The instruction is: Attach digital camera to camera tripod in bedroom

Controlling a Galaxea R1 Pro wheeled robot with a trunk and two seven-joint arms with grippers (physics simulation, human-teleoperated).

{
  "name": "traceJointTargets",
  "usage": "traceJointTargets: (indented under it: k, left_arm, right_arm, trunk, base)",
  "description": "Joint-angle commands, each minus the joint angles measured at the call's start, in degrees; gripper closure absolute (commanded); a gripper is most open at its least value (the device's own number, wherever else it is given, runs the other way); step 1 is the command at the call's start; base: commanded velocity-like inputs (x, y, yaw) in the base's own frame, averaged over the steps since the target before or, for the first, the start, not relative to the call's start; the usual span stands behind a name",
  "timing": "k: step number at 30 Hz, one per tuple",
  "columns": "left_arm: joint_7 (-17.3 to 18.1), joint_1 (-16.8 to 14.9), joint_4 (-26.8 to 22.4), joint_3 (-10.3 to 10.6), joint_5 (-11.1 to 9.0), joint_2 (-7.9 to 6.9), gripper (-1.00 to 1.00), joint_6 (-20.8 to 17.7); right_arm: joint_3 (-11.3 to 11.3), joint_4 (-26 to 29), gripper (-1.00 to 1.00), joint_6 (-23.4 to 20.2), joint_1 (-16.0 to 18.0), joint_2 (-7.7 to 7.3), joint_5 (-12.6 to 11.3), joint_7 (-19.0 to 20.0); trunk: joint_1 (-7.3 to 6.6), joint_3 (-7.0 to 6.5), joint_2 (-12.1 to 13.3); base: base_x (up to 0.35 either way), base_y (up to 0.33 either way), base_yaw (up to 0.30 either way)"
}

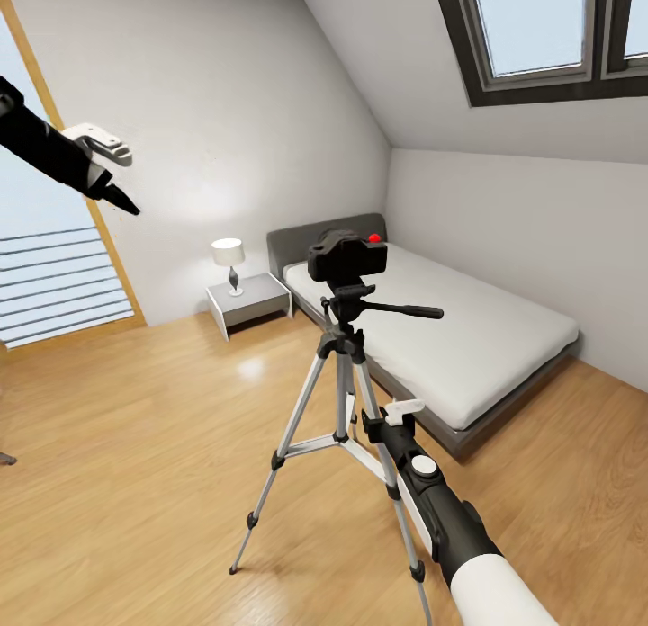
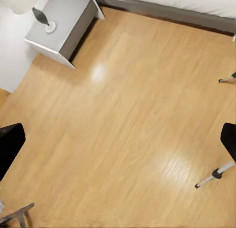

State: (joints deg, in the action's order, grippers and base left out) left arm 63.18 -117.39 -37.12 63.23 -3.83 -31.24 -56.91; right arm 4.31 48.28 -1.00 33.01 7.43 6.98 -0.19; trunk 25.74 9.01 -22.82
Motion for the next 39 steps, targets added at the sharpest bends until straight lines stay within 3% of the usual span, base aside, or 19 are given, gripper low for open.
traceJointTargets:
  k: [1,3,6,9,11,15,16,18,19,23,26,29,35,39]
  left_arm:
    - [-0.88,0.2,-0.07,0.33,-0.7,-0.89,-1.0,-0.54]
    - [-3.66,2.93,0.07,0.38,-1.53,-2.77,-1.0,-0.52]
    - [-6.7,8.19,1.02,0.49,-4.42,-3.66,-1.0,-0.46]
    - [-11.11,13.02,2.32,0.61,-9.52,-3.75,-1.0,0.44]
    - [-14.7,15.53,2.8,0.75,-12.92,-3.63,-1.0,3.11]
    - [-24.86,22.07,4.92,1.35,-21.76,-2.62,-1.0,10.51]
    - [-25.75,22.82,5.28,1.44,-22.81,-2.39,-1.0,10.96]
    - [-28.86,25.8,7.18,2.4,-26.33,-1.23,-1.0,13.08]
    - [-29.64,26.5,7.91,2.74,-27.07,-0.89,-1.0,13.92]
    - [-34.19,30.8,16.97,4.14,-31.45,2.86,-1.0,23.85]
    - [-35.6,34.64,31.58,4.37,-33.03,8.5,-1.0,34.4]
    - [-36.0,38.13,38.31,4.42,-33.49,12.6,-1.0,42.05]
    - [-37.87,44.86,41.17,4.44,-35.07,14.82,-1.0,46.58]
    - [-42.67,49.59,41.46,4.4,-38.06,16.55,-1.0,48.26]
  right_arm:
    - [0.09,-0.55,1.0,-0.1,0.03,0.04,0.45,0.1]
    - [0.09,-0.55,1.0,-0.07,0.0,0.04,0.46,0.1]
    - [0.09,-0.55,1.0,-0.06,0.0,0.04,0.48,0.1]
    - [0.03,-0.55,1.0,-0.05,0.01,0.04,0.49,0.1]
    - [0.01,-0.55,1.0,-0.05,-0.01,0.04,0.49,0.1]
    - [0.0,-0.55,1.0,-0.05,-0.01,0.04,0.49,0.1]
    - [0.0,-0.55,1.0,-0.05,-0.02,0.04,0.49,0.1]
    - [0.0,-0.55,1.0,-0.05,-0.01,0.04,0.49,0.1]
    - [0.0,-0.55,1.0,-0.05,0.0,0.04,0.49,0.1]
    - [0.0,-0.55,1.0,-0.05,0.0,0.04,0.55,0.1]
    - [0.0,-0.55,1.0,0.02,-0.01,0.04,0.57,0.1]
    - [0.0,-0.55,1.0,0.09,0.01,0.04,0.56,0.1]
    - [0.0,-0.55,1.0,0.12,0.01,-0.28,0.57,0.1]
    - [0.0,-0.55,1.0,0.12,0.02,-0.44,0.55,0.1]
  trunk:
    - [0.05,0.14,-0.1]
    - [0.05,0.14,-0.1]
    - [0.05,0.14,-0.1]
    - [0.05,0.14,-0.1]
    - [0.05,0.14,-0.1]
    - [0.05,0.14,-0.1]
    - [0.05,0.14,-0.1]
    - [0.05,0.14,-0.1]
    - [0.05,0.14,-0.1]
    - [0.05,0.14,-0.1]
    - [0.05,0.14,-0.1]
    - [0.05,0.14,-0.1]
    - [0.05,0.14,-0.1]
    - [0.05,0.14,-0.1]
  base:
    - [0.0,0.0,0.0]
    - [0.0,0.0,0.0]
    - [0.0,0.0,0.0]
    - [0.0,0.0,0.0]
    - [0.0,0.0,0.0]
    - [0.0,0.0,0.0]
    - [0.0,0.0,0.0]
    - [0.0,0.0,0.0]
    - [0.0,0.0,0.0]
    - [0.0,0.0,0.0]
    - [0.0,0.0,0.0]
    - [0.0,0.0,0.0]
    - [0.0,0.0,0.0]
    - [0.0,0.0,0.0]
